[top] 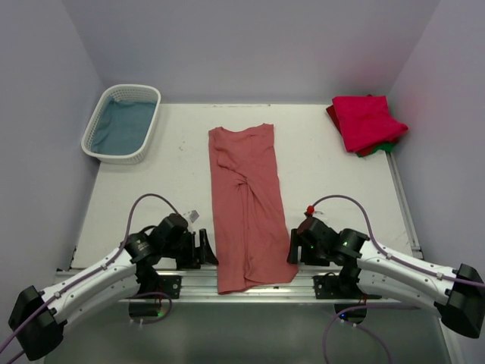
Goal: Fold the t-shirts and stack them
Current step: Fold the tshirt
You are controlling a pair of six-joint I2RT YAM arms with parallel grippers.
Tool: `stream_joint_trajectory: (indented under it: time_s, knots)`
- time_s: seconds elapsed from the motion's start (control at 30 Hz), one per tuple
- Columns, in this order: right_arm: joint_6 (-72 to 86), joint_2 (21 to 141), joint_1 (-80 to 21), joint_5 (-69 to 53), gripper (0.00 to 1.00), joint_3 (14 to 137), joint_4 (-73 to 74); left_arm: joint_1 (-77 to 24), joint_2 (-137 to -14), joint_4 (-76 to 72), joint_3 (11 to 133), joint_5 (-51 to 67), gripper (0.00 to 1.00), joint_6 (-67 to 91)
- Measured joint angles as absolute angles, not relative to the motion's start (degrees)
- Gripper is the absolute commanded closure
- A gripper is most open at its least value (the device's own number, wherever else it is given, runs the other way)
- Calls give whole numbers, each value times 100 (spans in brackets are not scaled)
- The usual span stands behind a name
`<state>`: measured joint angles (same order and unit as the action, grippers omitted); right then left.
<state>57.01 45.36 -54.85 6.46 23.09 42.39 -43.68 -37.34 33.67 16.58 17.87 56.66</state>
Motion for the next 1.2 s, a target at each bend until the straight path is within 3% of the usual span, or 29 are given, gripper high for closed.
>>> stream_joint_trajectory:
  time_s: [0.17,0.43,0.6,0.93,1.2]
  knots:
    - [5819,4530,-5485,471,25,2279,4189,-4821,-3774,3336,1647,1806,23,6025]
    - [6051,4399,-5487,145,27,2082,3863,-6521,-4235,2493,1396,1796,24,6976]
    - [6187,4261,-5485,-95,37,1929,3647,-7170,-4781,1879,1522,1415,25,7155]
    - [6405,4071,-5487,-434,53,1726,3518,-7367,-4440,1870,1339,1044,29,7498]
    - [6438,4125,-5487,-556,58,1723,3511,-7378,-5048,1658,1503,1020,35,7592]
